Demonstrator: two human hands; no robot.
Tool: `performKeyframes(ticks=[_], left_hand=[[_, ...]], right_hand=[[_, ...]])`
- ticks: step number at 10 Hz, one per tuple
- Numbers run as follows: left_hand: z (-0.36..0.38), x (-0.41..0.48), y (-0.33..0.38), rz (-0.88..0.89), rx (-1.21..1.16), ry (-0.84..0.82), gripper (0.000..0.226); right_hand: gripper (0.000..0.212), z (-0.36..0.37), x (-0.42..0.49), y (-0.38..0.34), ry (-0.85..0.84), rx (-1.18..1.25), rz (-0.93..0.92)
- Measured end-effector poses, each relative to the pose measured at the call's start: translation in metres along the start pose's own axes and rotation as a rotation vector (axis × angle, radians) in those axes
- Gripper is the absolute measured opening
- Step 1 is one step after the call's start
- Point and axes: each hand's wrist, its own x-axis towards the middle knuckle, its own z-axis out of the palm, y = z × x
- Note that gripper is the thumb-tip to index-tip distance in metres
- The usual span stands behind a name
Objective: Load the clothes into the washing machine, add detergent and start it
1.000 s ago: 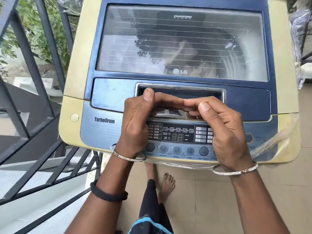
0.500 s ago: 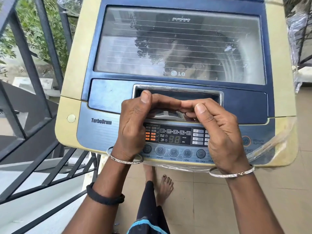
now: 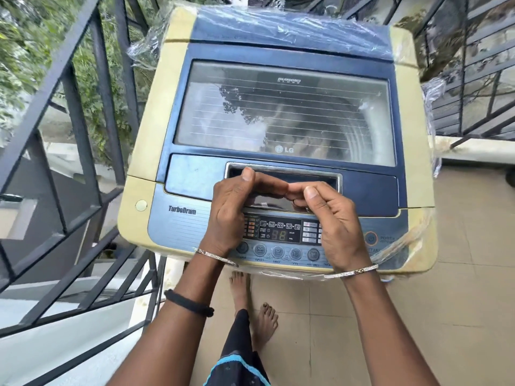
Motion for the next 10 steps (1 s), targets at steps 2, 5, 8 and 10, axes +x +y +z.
performKeyframes(ticks=[2, 5, 8, 10], left_hand=[[0.000, 0.007, 0.009, -0.116, -0.053, 0.007, 0.062], [0.000, 0.015, 0.020, -0.203, -0.101, 0.007, 0.057], [-0.007, 0.027, 0.037, -0.313, -0.088, -0.006, 0.048], [-0.017, 0.055, 0.045, -0.197, 0.407, -0.104, 0.042]], right_hand=[[0.029, 0.000, 0.003, -0.002, -0.005, 0.033, 0.052], [0.029, -0.002, 0.005, -0.007, -0.017, -0.006, 0.131], [0.024, -0.003, 0.018, -0.015, -0.039, -0.148, 0.225], [0.018, -0.003, 0.035, -0.032, -0.081, -0.312, 0.275]])
